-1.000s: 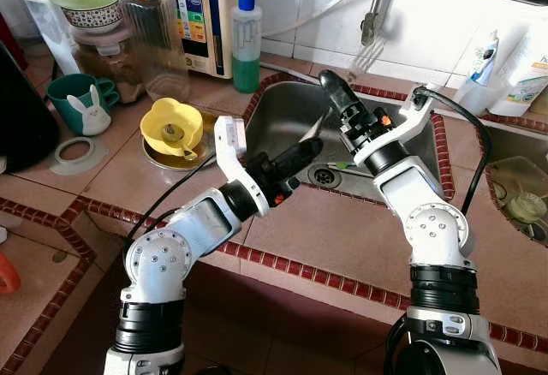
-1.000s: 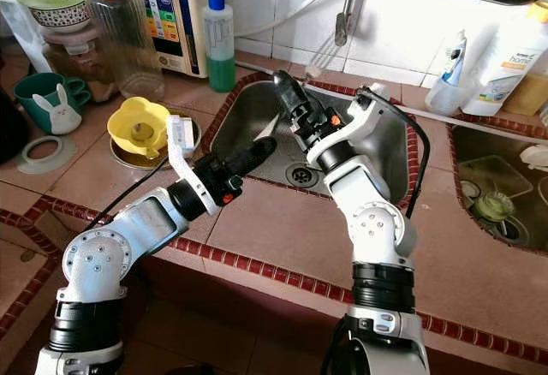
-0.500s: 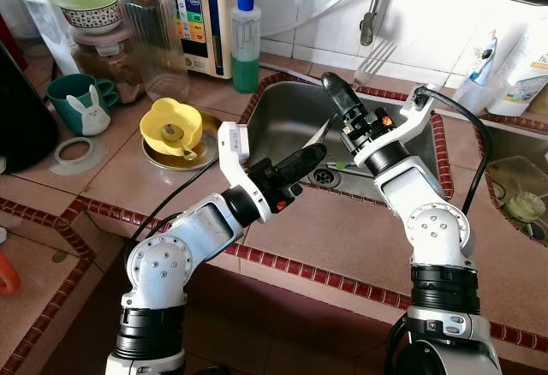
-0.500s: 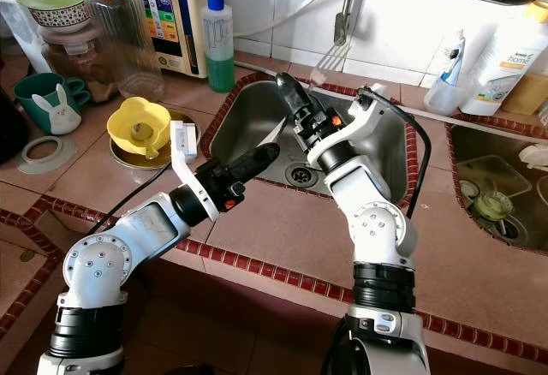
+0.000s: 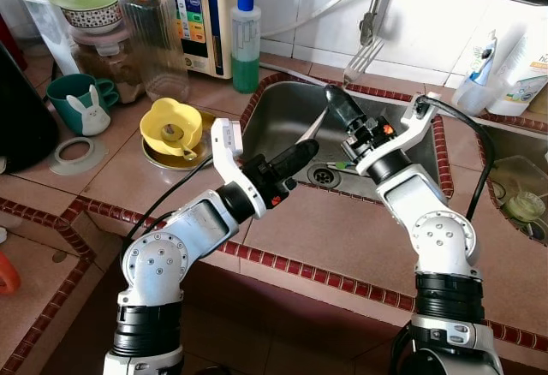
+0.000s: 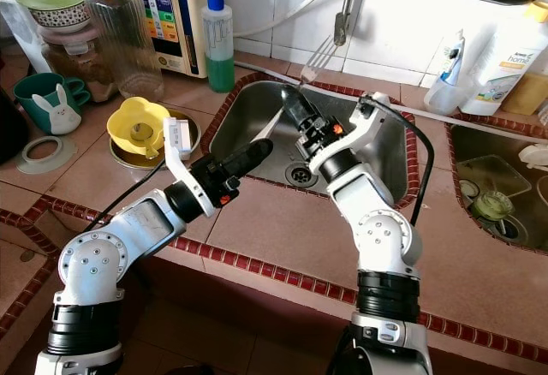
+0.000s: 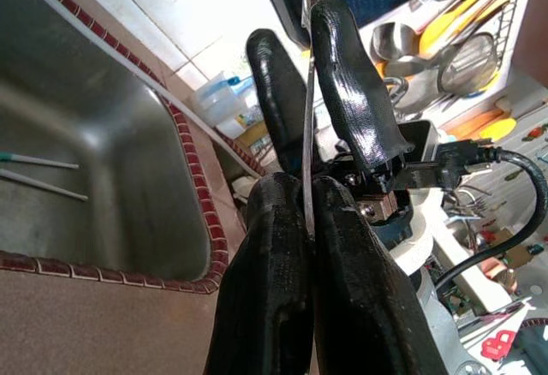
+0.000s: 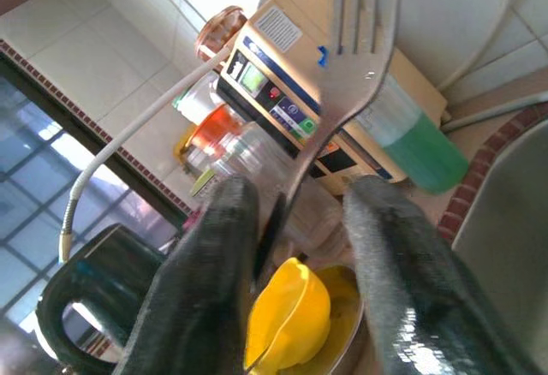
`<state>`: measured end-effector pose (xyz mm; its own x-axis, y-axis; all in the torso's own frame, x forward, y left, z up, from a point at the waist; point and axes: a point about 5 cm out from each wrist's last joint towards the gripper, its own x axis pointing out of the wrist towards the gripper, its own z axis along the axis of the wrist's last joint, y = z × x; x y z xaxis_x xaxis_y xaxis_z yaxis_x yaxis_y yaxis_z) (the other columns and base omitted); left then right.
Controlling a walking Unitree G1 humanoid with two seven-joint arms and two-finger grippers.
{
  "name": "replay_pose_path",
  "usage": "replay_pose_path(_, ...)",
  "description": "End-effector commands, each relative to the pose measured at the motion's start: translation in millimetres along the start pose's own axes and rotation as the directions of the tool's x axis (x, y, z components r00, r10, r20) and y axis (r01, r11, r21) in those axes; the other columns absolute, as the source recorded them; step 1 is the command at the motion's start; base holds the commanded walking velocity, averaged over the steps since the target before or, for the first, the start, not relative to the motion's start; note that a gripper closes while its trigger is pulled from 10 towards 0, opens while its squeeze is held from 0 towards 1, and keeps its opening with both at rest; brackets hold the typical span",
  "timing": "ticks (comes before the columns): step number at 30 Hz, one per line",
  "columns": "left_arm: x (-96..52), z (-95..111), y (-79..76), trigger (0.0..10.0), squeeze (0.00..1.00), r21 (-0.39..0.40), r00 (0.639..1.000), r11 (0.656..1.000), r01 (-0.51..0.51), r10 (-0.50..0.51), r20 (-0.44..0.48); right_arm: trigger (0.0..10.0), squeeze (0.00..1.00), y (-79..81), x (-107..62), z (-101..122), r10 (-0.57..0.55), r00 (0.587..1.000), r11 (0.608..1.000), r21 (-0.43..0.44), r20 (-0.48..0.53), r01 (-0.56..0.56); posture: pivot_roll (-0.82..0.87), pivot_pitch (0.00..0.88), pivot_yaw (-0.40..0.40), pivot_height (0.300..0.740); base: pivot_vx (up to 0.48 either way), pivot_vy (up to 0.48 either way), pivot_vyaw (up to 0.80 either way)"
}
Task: Kitchen organization
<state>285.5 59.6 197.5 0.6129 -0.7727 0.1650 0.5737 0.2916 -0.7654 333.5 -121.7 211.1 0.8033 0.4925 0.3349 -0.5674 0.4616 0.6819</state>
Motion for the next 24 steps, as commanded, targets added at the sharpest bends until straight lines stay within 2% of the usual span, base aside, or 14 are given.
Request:
replay_pose_path(1,2.8,-3.0,-7.0,0.7,0.0,0.001,0.999,1.0,0.029,-0.029,-0.019,0.0,0.0,3.0,-1.2,-2.5,0.014,1.0,1.0,-0.007,-0.026,-0.014,0.08,0.101,-0.015,0.74,0.0,0.0,0.0)
replay_pose_path(5,3.3,-7.9,-9.5,0.9,0.0,-0.006,0.999,0.999,0.041,-0.041,-0.036,0.0,0.0,5.2,0.1,-5.5,0.026,0.999,1.0,-0.004,-0.039,-0.026,0.08,0.1,-0.015,0.74,0.0,0.0,0.0)
replay_pose_path(12,1.8,-13.8,-12.1,1.8,0.0,-0.022,0.996,0.998,0.061,-0.062,-0.068,0.0,0.0,7.3,-1.7,-9.8,0.045,0.997,0.999,0.006,-0.067,-0.044,0.08,0.102,-0.014,0.74,0.0,0.0,0.0)
replay_pose_path(14,1.4,-15.8,-13.8,2.1,0.0,-0.025,0.993,0.996,0.08,-0.082,-0.089,0.0,0.0,7.8,-2.9,-10.5,0.053,0.996,0.999,0.01,-0.072,-0.053,0.08,0.103,-0.014,0.74,0.0,0.0,0.0)
replay_pose_path(15,1.3,-16.3,-14.1,2.8,0.0,-0.026,0.992,0.996,0.082,-0.084,-0.093,0.0,0.0,8.0,-3.4,-10.9,0.055,0.996,0.998,0.01,-0.075,-0.054,0.08,0.103,-0.014,0.74,0.0,0.0,0.0)
replay_pose_path(18,1.3,-17.2,-14.9,3.1,0.0,-0.029,0.992,0.996,0.084,-0.086,-0.097,0.0,0.0,8.1,-4.0,-11.6,0.054,0.995,0.999,0.011,-0.078,-0.053,0.08,0.103,-0.013,0.74,0.0,0.0,0.0)
replay_pose_path(20,1.6,-18.0,-15.1,4.9,0.0,-0.028,0.991,0.996,0.085,-0.087,-0.102,0.0,0.0,7.7,-4.4,-11.9,0.05,0.996,0.999,0.015,-0.078,-0.049,0.08,0.102,-0.013,0.74,0.0,0.0,0.0)
replay_pose_path(22,1.6,-18.2,-15.4,4.9,0.0,-0.029,0.99,0.996,0.087,-0.089,-0.105,0.0,0.0,7.8,-4.4,-12.0,0.05,0.996,0.999,0.016,-0.078,-0.049,0.08,0.102,-0.013,0.74,0.0,0.0,0.0)
replay_pose_path(23,1.5,-18.1,-15.2,8.7,0.0,-0.025,0.99,0.996,0.085,-0.088,-0.107,0.0,0.0,7.7,-4.4,-12.0,0.05,0.996,0.999,0.017,-0.078,-0.049,0.08,0.102,-0.013,0.74,0.0,0.0,0.0)
replay_pose_path(24,1.3,-18.2,-14.9,10.0,0.0,-0.021,0.99,0.996,0.083,-0.085,-0.112,0.0,0.0,7.4,-4.6,-11.9,0.05,0.996,0.999,0.017,-0.078,-0.049,0.08,0.102,-0.013,0.74,0.0,0.0,0.0)
